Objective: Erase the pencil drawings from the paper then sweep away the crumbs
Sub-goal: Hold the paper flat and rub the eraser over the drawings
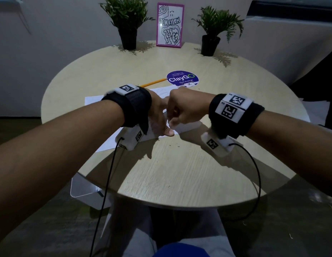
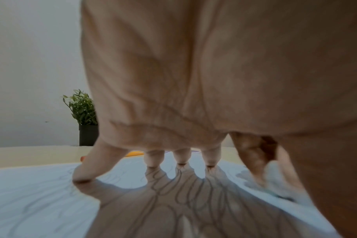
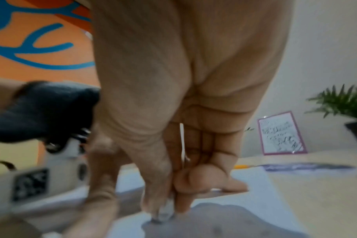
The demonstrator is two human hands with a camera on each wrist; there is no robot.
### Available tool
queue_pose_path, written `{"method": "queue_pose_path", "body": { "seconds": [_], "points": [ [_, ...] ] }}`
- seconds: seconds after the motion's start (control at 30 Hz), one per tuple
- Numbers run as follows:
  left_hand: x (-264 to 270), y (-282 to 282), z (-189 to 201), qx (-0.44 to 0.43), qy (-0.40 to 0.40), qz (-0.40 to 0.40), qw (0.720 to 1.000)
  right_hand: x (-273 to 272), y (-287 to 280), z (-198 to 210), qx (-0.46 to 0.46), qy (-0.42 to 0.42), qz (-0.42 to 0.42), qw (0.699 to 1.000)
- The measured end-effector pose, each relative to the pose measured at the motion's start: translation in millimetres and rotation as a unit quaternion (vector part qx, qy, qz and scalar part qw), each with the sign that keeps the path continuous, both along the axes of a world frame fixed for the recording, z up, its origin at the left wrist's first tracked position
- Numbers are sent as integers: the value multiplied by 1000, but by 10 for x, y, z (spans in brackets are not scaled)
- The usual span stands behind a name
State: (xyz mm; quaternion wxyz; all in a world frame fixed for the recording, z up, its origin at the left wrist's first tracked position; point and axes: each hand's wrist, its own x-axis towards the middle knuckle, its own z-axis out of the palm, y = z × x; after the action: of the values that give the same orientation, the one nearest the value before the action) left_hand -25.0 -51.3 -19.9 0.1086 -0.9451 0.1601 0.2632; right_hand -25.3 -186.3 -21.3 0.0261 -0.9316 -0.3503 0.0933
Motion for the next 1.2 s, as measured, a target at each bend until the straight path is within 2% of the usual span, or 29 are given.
{"method": "queue_pose_path", "body": {
  "seconds": [0.13, 0.33, 0.47, 0.6, 0.77, 0.9, 1.03, 1.2],
  "points": [
    [-45, -6, -24, -20, -27, -10, 999, 136, -55, -28, 14, -50, -40, 998],
    [27, 34, -36, -9, 0, -1, 1000, 79, -20, -17, 18, 27, -22, 999],
    [12, 25, -13, -32, -5, -5, 999, 173, -44, -31, 19, -35, -53, 998],
    [49, 35, -51, -11, 5, -10, 1000, 32, 38, -42, 8, 9, -13, 1000],
    [35, 23, -39, -27, -5, -7, 1000, 176, -36, -39, 22, -38, -69, 997],
    [94, 38, -89, -15, -2, 0, 1000, 48, 2, -46, 18, 6, -7, 1000],
    [126, 65, -112, -25, 2, -12, 1000, 191, -117, -53, 33, -40, -69, 996],
    [138, 63, -126, -19, 2, -12, 1000, 104, -79, -61, 26, -7, -24, 999]
  ]
}}
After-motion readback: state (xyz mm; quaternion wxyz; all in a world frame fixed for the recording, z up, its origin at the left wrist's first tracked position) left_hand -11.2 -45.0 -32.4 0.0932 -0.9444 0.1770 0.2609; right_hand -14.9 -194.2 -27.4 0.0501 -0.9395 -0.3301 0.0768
